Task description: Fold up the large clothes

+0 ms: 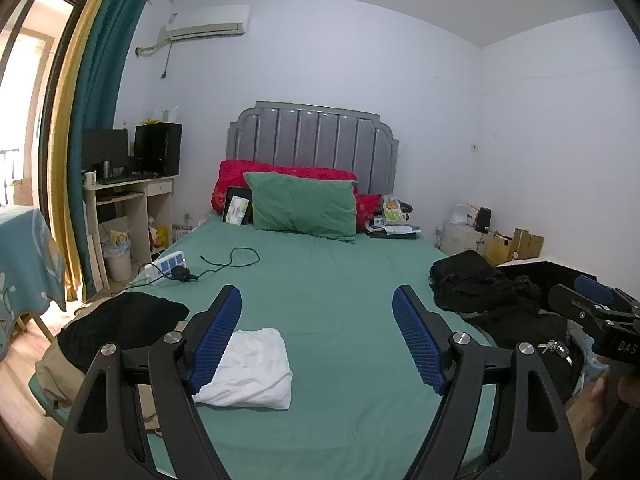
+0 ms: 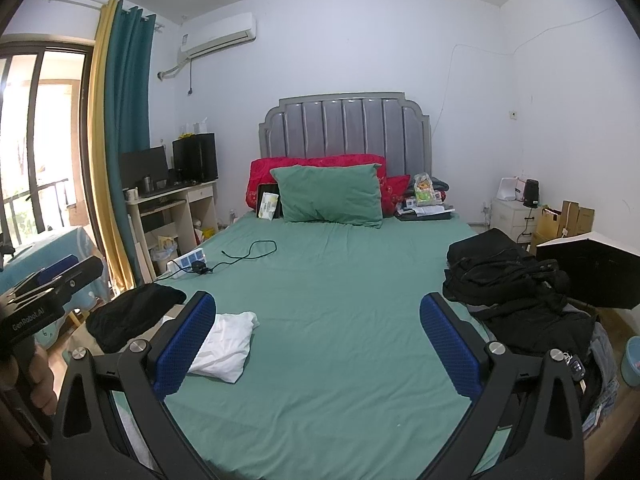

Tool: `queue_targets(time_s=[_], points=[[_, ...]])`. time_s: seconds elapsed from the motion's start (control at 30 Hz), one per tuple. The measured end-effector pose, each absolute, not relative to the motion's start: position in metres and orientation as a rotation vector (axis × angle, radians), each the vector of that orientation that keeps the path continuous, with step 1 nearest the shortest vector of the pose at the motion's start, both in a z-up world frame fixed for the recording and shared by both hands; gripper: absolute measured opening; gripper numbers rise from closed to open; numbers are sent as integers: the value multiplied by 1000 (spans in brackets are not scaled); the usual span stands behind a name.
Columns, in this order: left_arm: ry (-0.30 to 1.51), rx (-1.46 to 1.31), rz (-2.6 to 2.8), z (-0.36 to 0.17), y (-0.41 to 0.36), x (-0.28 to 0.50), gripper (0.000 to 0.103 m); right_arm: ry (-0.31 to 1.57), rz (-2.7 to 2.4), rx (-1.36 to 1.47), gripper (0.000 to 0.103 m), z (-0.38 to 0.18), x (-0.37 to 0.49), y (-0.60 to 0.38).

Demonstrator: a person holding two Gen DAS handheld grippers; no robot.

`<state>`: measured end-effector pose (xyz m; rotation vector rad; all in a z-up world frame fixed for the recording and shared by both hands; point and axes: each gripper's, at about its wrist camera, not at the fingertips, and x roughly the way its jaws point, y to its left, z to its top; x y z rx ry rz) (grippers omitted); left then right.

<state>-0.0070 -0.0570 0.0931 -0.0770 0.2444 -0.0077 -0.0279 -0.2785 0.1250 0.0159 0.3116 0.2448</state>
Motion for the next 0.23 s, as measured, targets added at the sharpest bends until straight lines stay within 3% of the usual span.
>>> queue_targets(time_s=[0.23], points=[[249,-78,-10,92,-59,-2,81,327,246,16,101,121,-22,-274]])
